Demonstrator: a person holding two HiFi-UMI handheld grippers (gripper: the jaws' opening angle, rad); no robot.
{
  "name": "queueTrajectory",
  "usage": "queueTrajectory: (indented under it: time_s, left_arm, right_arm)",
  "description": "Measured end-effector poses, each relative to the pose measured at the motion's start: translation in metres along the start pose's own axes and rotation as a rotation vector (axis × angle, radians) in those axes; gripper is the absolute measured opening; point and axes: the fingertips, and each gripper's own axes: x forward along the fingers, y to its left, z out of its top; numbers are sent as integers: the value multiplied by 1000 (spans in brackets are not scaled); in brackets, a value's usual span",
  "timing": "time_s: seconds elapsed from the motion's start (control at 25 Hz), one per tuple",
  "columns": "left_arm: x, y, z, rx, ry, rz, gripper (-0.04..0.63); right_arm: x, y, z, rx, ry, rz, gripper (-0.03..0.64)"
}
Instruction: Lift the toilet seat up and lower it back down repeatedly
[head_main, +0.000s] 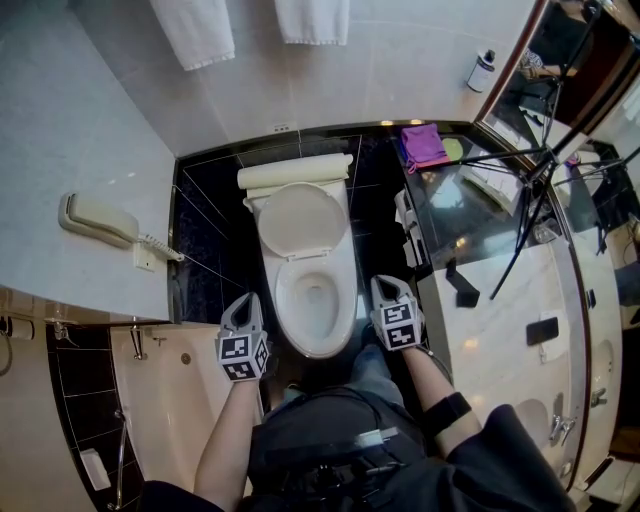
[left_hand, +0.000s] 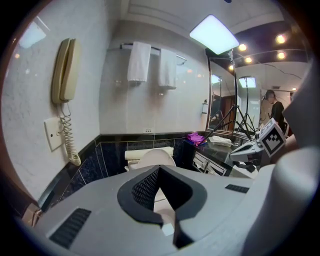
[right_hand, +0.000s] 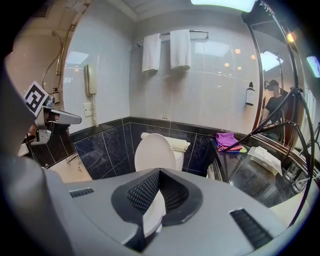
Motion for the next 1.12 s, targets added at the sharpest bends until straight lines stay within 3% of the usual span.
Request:
queueTrajectory:
  time_s: [0.36,0.6,0.88,1.12]
  left_arm:
    - [14,-8,1,40,-12,-27,0]
    - [24,-21,-14,114,-14,-60,0]
    - [52,-37,-66,200,18,-91,0]
    - [85,-34,-142,184,57,-72,0]
  right_arm:
    - [14,-12,-1,28,21,-15,21]
    - [32,-11,-36,108,90,3,135]
    - [76,-7,-114,225,192,16,189]
    - [128,-1,-208,323,262,-3,189]
